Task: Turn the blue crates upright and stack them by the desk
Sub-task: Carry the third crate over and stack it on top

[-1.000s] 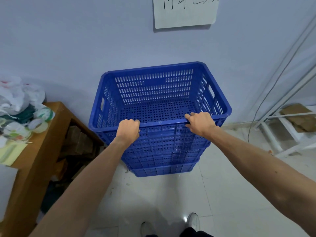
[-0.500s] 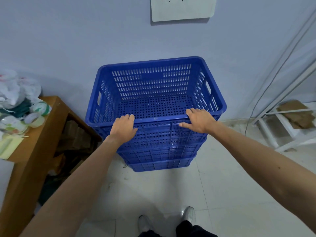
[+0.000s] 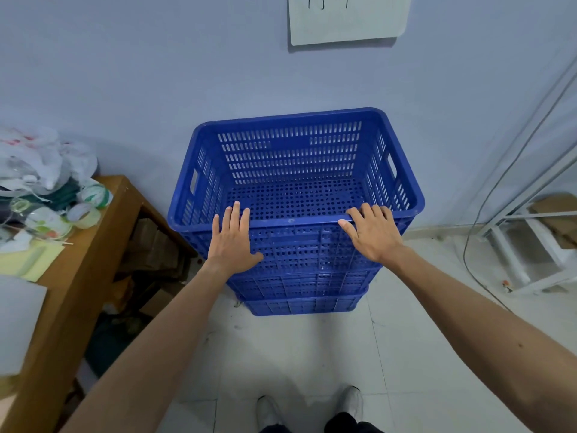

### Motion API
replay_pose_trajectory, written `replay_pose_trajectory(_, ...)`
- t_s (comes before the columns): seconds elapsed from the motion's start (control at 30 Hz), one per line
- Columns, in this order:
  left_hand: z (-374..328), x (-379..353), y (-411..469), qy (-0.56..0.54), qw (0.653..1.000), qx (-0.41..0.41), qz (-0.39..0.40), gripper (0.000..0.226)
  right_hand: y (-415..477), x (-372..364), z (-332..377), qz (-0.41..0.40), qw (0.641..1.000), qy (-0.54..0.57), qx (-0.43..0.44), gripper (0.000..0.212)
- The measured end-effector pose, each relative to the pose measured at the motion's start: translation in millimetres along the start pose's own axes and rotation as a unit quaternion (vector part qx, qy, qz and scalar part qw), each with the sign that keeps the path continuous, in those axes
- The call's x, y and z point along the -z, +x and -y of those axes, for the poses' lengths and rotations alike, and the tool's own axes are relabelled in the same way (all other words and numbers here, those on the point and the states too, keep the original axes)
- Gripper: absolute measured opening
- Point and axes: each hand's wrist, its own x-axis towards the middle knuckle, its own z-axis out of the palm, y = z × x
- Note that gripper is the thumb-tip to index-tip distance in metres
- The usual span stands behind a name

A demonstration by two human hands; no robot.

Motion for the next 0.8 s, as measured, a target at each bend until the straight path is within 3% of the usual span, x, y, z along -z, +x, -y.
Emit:
replay_pose_trajectory(0.17, -3.7, 10.9, 2.8, -0.050, 0.997, 0.023, 0.049, 0.117, 2.3, 1.7, -2.0, 0.028, 0.999, 0.018, 0.007, 0.061)
replay_pose_trajectory(0.33, -5.8, 15.2, 0.2, -0.104, 0.993, 0.037, 0.036, 0.114, 0.0, -2.1, -3.5, 0.030, 0.999, 0.040, 0.010, 0.058)
replay_pose_trajectory(0.53, -16.7, 17.8, -1.5, -0.086, 0.993, 0.062, 0.055, 0.122, 0.6, -0.7, -5.5, 0.028, 0.999, 0.045, 0.013, 0.063)
replay_pose_trajectory(0.67, -27.7, 22.6, -15.3, -0.088, 0.992, 0.061, 0.060, 0.123, -1.4, 9.4, -4.8, 0.077, 0.996, 0.044, 0.008, 0.073)
replay_pose_trajectory(0.8, -35.7, 44.5, -29.2, -0.079, 0.988, 0.063, 0.119, 0.120, 5.4, 35.4, 4.6, 0.215, 0.974, 0.066, -0.033, 0.067)
